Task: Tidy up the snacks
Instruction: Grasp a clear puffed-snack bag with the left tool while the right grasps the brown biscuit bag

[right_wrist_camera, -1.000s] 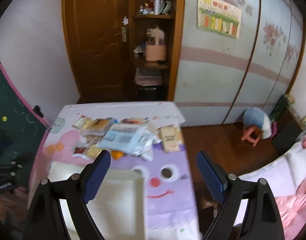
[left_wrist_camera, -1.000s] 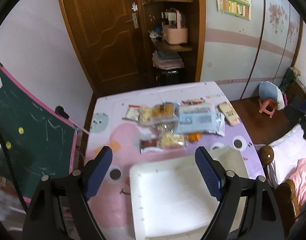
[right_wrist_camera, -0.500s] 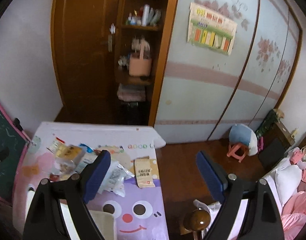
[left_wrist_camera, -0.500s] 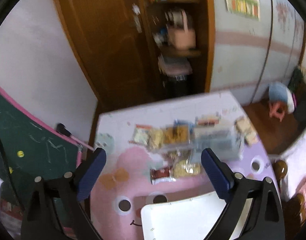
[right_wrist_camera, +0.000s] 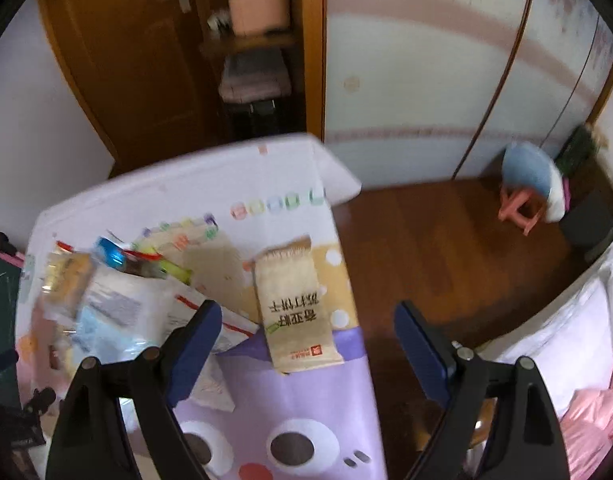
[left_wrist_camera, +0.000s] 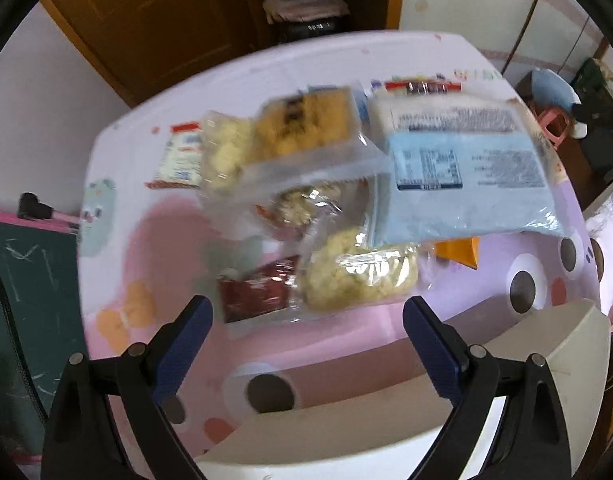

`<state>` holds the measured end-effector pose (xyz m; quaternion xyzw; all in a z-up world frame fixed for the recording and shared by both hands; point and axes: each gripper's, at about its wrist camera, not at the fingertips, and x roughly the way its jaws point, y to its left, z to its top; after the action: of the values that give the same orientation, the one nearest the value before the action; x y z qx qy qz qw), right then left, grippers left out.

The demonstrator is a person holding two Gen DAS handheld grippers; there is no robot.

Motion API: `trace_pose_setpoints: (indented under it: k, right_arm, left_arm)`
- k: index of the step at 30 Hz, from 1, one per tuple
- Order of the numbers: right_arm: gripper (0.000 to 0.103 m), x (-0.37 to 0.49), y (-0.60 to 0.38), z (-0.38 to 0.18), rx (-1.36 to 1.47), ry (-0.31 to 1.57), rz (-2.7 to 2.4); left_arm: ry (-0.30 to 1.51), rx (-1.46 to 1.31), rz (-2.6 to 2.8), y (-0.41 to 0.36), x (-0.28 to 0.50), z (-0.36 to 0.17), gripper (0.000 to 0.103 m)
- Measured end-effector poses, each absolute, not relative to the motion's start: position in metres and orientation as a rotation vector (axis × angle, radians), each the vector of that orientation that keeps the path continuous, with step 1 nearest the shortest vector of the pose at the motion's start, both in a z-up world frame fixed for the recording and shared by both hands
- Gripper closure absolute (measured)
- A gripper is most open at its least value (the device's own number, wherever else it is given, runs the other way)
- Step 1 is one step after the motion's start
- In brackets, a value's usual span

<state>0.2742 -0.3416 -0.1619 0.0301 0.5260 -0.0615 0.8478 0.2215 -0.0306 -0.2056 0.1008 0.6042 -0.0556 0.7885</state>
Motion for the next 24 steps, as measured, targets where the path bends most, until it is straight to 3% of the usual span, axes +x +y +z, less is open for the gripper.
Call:
trace_pose_setpoints:
  k: [9, 16, 24]
  right_arm:
    - [0.015, 0.298, -0.345, -0.244, 0.13, 1.26, -0.138]
    - [0.015, 0.3, -0.342, -0.248, 0.172, 1.26, -0.109]
    - [0.015, 0.307, -0.342, -0.246, 0.184, 1.285, -0.071]
  left_arm:
    - [1.399, 0.199, -0.109, -0.049, 0.24, -0.241, 0.008]
    - [1.439, 0.073, -0.083, -0.042, 0.257, -0.247, 0.008]
    - [1.481, 0.114, -0.048, -0.061, 0.269, -0.254, 0.007]
